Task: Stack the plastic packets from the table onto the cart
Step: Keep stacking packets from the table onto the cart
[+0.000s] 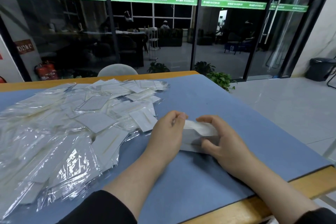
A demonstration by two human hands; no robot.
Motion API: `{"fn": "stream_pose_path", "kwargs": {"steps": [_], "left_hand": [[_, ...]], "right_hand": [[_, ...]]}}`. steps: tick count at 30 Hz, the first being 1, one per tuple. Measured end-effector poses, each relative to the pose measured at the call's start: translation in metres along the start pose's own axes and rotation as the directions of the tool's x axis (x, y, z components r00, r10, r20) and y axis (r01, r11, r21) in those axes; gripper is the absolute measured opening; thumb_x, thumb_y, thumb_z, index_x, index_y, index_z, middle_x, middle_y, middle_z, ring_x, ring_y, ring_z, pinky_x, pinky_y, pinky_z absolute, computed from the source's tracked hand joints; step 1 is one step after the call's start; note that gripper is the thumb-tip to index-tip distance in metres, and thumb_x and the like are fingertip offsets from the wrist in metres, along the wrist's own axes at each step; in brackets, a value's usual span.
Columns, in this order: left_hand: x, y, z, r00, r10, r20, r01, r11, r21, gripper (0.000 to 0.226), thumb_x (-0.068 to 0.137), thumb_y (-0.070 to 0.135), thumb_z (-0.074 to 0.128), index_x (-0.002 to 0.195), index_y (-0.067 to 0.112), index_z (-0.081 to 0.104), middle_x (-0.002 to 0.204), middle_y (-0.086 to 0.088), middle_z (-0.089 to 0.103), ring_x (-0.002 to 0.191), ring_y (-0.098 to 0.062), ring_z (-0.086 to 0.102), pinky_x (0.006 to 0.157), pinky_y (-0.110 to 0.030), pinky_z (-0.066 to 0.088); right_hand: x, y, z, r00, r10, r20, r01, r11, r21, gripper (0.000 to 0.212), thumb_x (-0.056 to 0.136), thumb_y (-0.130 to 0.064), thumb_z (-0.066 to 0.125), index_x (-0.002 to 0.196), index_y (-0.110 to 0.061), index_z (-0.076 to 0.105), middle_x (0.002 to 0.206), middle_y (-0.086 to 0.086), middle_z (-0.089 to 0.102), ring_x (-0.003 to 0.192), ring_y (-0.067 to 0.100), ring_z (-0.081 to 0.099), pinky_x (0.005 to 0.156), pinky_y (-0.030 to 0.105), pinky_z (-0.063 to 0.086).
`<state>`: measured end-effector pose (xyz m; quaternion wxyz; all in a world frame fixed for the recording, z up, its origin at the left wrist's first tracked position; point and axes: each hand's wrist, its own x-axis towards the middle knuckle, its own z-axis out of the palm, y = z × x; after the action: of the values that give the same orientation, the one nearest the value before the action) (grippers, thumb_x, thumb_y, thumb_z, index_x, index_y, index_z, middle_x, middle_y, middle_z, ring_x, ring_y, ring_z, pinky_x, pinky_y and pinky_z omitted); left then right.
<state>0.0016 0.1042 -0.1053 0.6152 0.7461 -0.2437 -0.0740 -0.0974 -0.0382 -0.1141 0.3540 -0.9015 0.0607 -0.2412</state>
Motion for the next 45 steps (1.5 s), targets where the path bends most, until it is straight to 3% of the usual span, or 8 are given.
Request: {"fn": "stream_pose_path", "kwargs": {"steps": [6,9,16,19,23,27,34,45], "left_hand": [[-0.004,0.018,-0.011,0.984,-0.063,-0.169,0.029,0.980,-0.197,0.066,0.089,0.059,0.066,0.146,0.037,0.041,0.120,0.019,0.057,0.113,0.002,0.056,0.091,-0.017,0.039],[-0.010,0.029,-0.027,0.967,-0.233,-0.102,0.175,0.901,-0.398,0.107,0.062,0.078,0.071,0.153,0.035,0.034,0.118,0.025,0.060,0.117,-0.008,0.059,0.104,-0.033,0.041],[-0.017,0.047,-0.085,0.974,-0.204,-0.099,0.072,0.690,-0.720,0.022,0.093,0.020,0.070,0.111,0.008,0.072,0.106,-0.020,0.076,0.099,-0.037,0.073,0.088,-0.050,0.058],[-0.014,0.049,-0.135,0.950,-0.186,-0.251,-0.067,0.664,-0.745,0.028,0.092,0.016,0.070,0.116,0.002,0.071,0.112,-0.024,0.073,0.107,-0.041,0.070,0.097,-0.057,0.054],[-0.009,0.046,-0.216,0.853,-0.171,-0.492,-0.235,0.716,-0.657,0.014,0.092,0.010,0.070,0.106,0.009,0.070,0.107,-0.013,0.077,0.093,-0.025,0.076,0.078,-0.040,0.062],[-0.010,0.025,-0.262,0.782,-0.156,-0.603,-0.249,0.809,-0.533,0.011,0.091,0.006,0.069,0.098,0.015,0.068,0.098,-0.006,0.079,0.085,-0.021,0.076,0.072,-0.037,0.062],[-0.014,0.013,-0.271,0.787,-0.213,-0.579,-0.117,0.870,-0.480,0.011,0.093,0.010,0.068,0.093,0.018,0.061,0.057,0.012,0.061,0.041,-0.001,0.055,0.039,-0.011,0.037],[-0.029,0.023,-0.285,0.808,-0.259,-0.530,-0.047,0.867,-0.495,0.026,0.095,0.010,0.066,0.076,0.018,0.050,0.033,0.016,0.041,0.026,-0.002,0.039,0.035,-0.007,0.026]], "right_hand": [[0.005,-0.015,-0.008,0.971,0.159,-0.178,-0.111,0.962,0.250,0.044,0.087,-0.005,0.073,0.106,-0.043,0.062,0.104,-0.018,0.064,0.083,-0.003,0.060,0.069,0.009,0.044],[0.020,-0.045,-0.005,0.948,0.274,-0.161,-0.134,0.804,0.580,0.035,0.086,-0.009,0.074,0.107,-0.036,0.069,0.110,0.003,0.069,0.088,0.023,0.066,0.076,0.036,0.049],[0.050,-0.128,0.045,0.967,0.156,0.199,-0.253,0.567,0.784,0.039,0.087,-0.003,0.069,0.122,-0.020,0.063,0.109,0.013,0.074,0.088,0.032,0.073,0.076,0.043,0.059],[0.066,-0.144,0.065,0.979,0.113,0.168,-0.198,0.711,0.675,0.042,0.084,-0.027,0.076,0.123,-0.032,0.061,0.109,0.001,0.073,0.098,0.017,0.073,0.087,0.041,0.060],[0.076,-0.143,0.085,0.958,-0.207,0.196,0.184,0.974,0.132,0.040,0.085,-0.049,0.069,0.121,-0.052,0.050,0.119,-0.028,0.057,0.112,-0.009,0.055,0.092,0.021,0.049],[0.079,-0.149,0.104,0.700,-0.347,0.624,0.514,0.852,-0.103,0.058,0.089,-0.054,0.063,0.136,-0.064,0.030,0.142,-0.047,0.021,0.134,-0.022,0.022,0.102,0.016,0.034],[0.110,-0.183,0.134,0.436,-0.259,0.862,0.773,0.597,-0.212,0.091,0.092,-0.014,0.063,0.150,-0.060,0.011,0.159,-0.036,-0.004,0.144,-0.009,-0.005,0.106,0.014,0.014],[0.123,-0.160,0.188,0.350,-0.516,0.782,0.887,0.451,-0.099,0.053,0.094,-0.037,0.054,0.147,-0.035,0.044,0.144,-0.010,0.049,0.129,0.016,0.048,0.107,0.040,0.038]]}}
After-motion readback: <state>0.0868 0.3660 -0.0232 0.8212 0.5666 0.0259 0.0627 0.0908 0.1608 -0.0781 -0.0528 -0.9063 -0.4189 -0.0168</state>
